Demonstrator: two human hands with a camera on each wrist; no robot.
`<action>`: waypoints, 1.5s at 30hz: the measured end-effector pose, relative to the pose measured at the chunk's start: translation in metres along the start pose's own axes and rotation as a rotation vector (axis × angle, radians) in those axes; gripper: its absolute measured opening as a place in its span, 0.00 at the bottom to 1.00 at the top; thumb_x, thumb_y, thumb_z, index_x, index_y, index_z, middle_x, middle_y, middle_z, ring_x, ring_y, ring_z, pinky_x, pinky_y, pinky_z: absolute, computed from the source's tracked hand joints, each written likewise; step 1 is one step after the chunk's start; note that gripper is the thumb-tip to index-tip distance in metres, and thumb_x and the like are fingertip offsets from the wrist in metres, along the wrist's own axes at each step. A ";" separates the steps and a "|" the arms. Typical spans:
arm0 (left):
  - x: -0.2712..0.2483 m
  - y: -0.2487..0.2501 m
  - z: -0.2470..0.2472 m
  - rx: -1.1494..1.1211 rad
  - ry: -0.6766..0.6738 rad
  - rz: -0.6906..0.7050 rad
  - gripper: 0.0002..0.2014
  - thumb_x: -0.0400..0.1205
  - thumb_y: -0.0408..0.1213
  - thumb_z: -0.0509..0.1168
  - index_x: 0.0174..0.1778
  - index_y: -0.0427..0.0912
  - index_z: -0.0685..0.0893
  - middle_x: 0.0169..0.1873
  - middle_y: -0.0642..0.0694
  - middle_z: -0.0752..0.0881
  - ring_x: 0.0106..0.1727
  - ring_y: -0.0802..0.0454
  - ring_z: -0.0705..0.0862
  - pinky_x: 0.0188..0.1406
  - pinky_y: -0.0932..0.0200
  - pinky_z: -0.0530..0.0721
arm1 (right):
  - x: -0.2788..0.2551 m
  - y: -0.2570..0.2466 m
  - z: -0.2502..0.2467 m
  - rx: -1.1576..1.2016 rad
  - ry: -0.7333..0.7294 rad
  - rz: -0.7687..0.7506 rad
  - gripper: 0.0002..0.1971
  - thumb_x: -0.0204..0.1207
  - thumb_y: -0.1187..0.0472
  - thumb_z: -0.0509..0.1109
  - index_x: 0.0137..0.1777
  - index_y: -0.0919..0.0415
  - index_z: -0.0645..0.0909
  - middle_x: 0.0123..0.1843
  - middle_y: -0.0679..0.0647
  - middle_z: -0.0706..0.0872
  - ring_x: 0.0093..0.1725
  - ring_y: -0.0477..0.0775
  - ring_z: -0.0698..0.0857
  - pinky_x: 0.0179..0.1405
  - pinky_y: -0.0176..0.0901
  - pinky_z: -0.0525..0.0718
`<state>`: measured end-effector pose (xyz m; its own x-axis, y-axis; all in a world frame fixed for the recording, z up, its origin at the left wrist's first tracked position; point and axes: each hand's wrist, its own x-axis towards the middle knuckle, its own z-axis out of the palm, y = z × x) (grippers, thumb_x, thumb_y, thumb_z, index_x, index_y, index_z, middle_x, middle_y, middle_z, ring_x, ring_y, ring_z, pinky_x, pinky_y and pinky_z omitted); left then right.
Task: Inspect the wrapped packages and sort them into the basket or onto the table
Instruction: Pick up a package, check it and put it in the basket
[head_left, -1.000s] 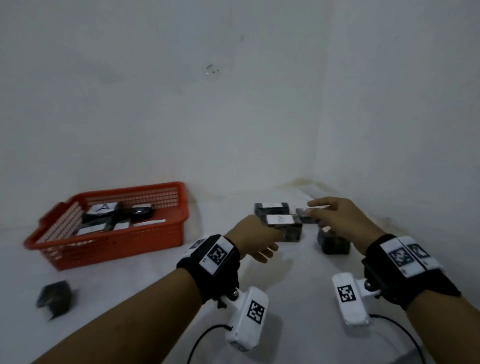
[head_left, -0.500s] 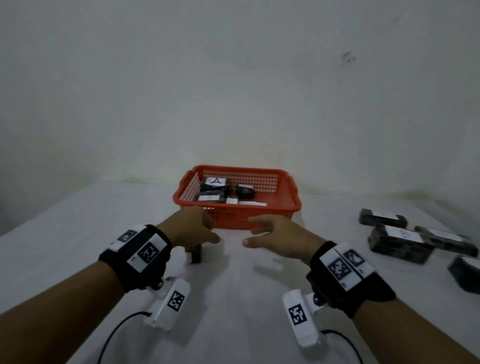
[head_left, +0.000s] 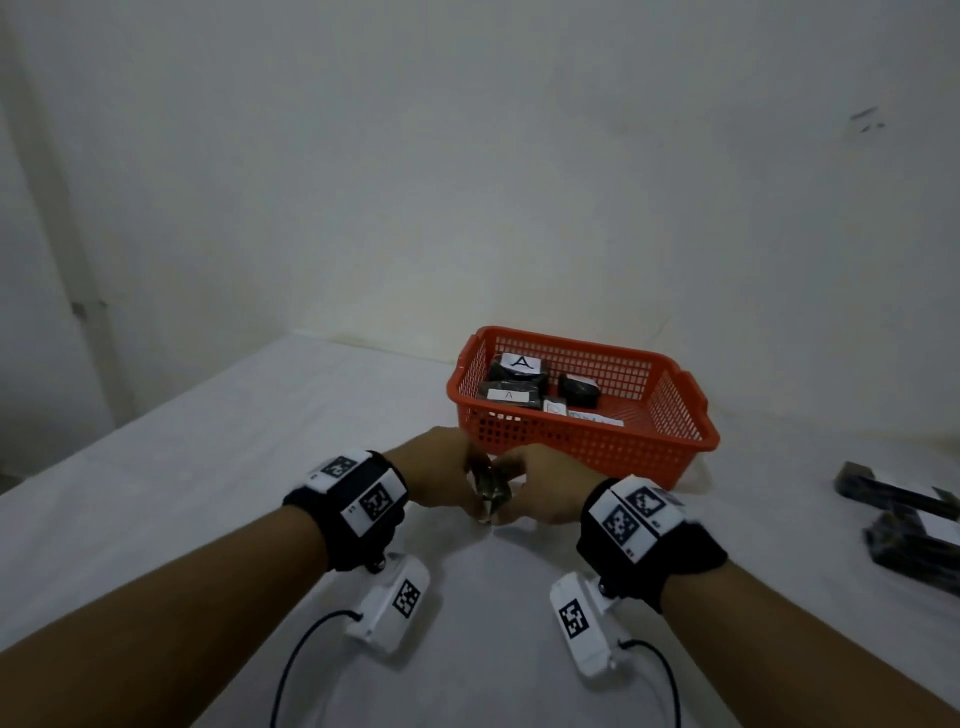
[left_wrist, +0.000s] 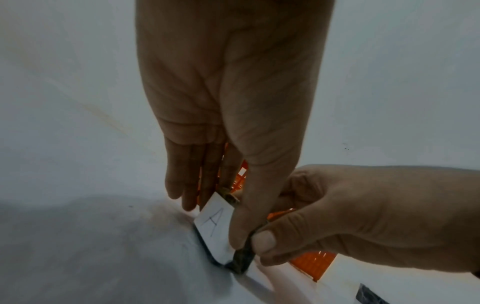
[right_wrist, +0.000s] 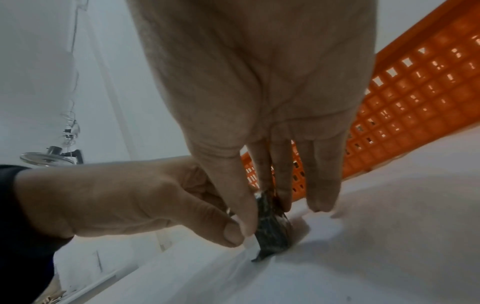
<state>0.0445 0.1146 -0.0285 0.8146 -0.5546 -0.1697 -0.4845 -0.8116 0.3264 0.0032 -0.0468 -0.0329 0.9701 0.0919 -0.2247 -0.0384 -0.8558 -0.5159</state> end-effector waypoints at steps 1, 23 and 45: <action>0.002 0.000 0.001 -0.007 0.000 0.009 0.24 0.73 0.48 0.81 0.66 0.51 0.90 0.59 0.50 0.92 0.60 0.50 0.89 0.63 0.53 0.86 | 0.003 0.001 0.001 0.022 0.025 -0.004 0.25 0.72 0.62 0.85 0.70 0.56 0.87 0.68 0.51 0.90 0.69 0.56 0.87 0.70 0.50 0.83; 0.018 0.014 0.016 -1.241 0.297 0.221 0.13 0.85 0.33 0.71 0.65 0.37 0.91 0.56 0.46 0.94 0.57 0.50 0.93 0.52 0.60 0.92 | -0.001 0.049 -0.009 0.970 0.310 -0.187 0.13 0.84 0.60 0.74 0.65 0.64 0.90 0.58 0.60 0.95 0.60 0.59 0.94 0.65 0.49 0.90; 0.026 0.035 0.041 -1.205 0.333 0.204 0.12 0.83 0.37 0.73 0.63 0.45 0.91 0.54 0.49 0.95 0.54 0.51 0.94 0.52 0.55 0.93 | -0.022 0.073 -0.009 0.961 0.397 -0.206 0.13 0.82 0.68 0.74 0.65 0.67 0.90 0.57 0.60 0.95 0.59 0.59 0.94 0.63 0.47 0.92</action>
<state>0.0359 0.0639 -0.0598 0.8851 -0.4343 0.1673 -0.1563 0.0611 0.9858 -0.0187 -0.1159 -0.0582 0.9816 -0.1321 0.1378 0.1302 -0.0647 -0.9894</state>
